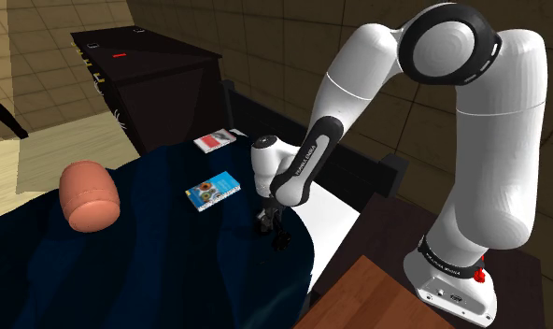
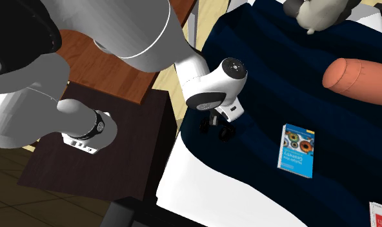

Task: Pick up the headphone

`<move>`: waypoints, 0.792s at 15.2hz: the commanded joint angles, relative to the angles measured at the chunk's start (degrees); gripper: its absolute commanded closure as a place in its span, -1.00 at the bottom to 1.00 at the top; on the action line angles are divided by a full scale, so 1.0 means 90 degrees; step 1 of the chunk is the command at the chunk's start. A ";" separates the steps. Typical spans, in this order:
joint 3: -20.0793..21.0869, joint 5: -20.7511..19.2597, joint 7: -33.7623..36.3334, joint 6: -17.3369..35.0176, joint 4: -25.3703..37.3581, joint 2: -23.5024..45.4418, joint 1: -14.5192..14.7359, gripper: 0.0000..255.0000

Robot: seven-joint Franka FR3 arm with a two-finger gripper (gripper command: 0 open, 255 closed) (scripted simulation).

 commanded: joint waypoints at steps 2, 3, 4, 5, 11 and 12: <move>0.0000 0.0001 -0.0005 -0.0004 -0.0007 0.0002 -0.0003 1.00; 0.0000 0.0000 0.0000 -0.0002 -0.0007 0.0003 0.0000 1.00; -0.0006 -0.0006 -0.0001 0.0000 0.0005 0.0019 0.0000 1.00; 0.0027 0.0037 -0.0032 -0.0070 -0.0011 -0.0069 -0.0024 1.00; 0.0204 0.0304 -0.0221 -0.0507 -0.0075 -0.0586 -0.0150 1.00; 0.0229 0.0349 -0.0253 -0.0583 -0.0080 -0.0670 -0.0167 1.00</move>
